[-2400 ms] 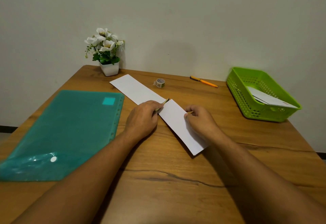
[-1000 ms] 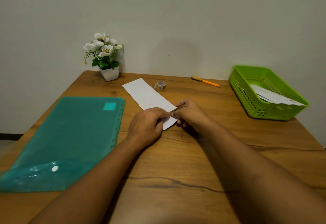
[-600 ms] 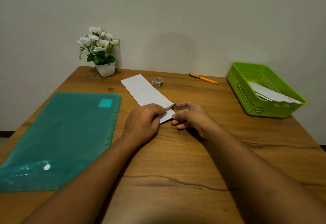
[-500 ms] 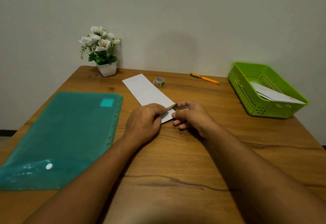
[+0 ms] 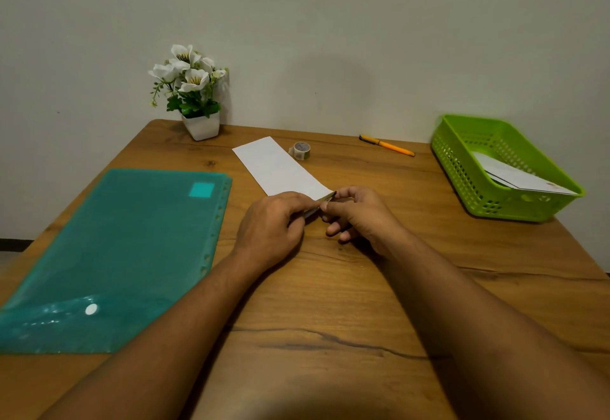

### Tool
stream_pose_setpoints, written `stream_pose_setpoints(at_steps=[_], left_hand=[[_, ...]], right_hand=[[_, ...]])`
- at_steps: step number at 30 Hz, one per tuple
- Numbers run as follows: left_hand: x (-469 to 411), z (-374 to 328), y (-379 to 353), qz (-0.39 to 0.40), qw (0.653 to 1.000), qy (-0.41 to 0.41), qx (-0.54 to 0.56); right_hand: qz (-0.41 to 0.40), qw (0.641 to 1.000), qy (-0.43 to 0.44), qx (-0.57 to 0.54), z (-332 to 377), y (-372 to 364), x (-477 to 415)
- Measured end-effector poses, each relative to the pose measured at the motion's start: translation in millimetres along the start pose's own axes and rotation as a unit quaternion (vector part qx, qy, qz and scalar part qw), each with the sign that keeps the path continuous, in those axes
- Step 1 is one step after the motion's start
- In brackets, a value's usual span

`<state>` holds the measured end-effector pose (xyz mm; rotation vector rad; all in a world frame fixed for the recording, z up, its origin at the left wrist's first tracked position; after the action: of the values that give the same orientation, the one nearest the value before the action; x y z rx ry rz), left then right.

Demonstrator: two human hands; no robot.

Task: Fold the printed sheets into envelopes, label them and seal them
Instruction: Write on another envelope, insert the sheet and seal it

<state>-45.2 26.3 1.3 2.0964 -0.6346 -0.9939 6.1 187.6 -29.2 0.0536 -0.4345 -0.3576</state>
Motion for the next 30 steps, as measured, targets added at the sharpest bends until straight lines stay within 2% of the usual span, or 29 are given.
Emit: stream_pose_setpoints(at_steps=[4,11,15,19,23,26,30], left_hand=[[0,2,-1,-0.004,1.000,-0.010,0.015],[4,-2,-2,-0.012,0.999,-0.023,0.035],[6,-5,1,-0.046,0.999,0.001,0.030],[8,-2,3,-0.056,0.998,0.031,0.015],[-4,-16,22,-0.067,0.997,0.022,0.010],[-34,-45,60,-0.116,0.992,-0.040,-0.007],[-72,-81,115,-0.154,0.985,-0.084,0.008]], right_hand=[[-0.024,0.999,-0.014,0.033,1,-2,-5],[-0.092,0.992,0.009,0.091,2,-3,-5],[-0.122,0.987,0.034,0.099,-3,-1,1],[-0.119,0.988,0.062,0.074,-1,-1,12],[-0.174,0.954,0.212,0.122,50,14,36],[-0.178,0.916,0.328,0.147,106,22,62],[-0.159,0.877,0.416,0.179,172,24,100]])
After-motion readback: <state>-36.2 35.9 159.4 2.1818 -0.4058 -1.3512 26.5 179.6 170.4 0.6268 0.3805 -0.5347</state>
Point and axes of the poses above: each hand's wrist, its own x-axis away from the middle knuckle, its own y-axis out of the back of the hand, z = x × y, the point moved 7 cm from there along -x, towards the middle knuckle, and after that the axes turned 4 degrees about -y, right-handed, at the moved point
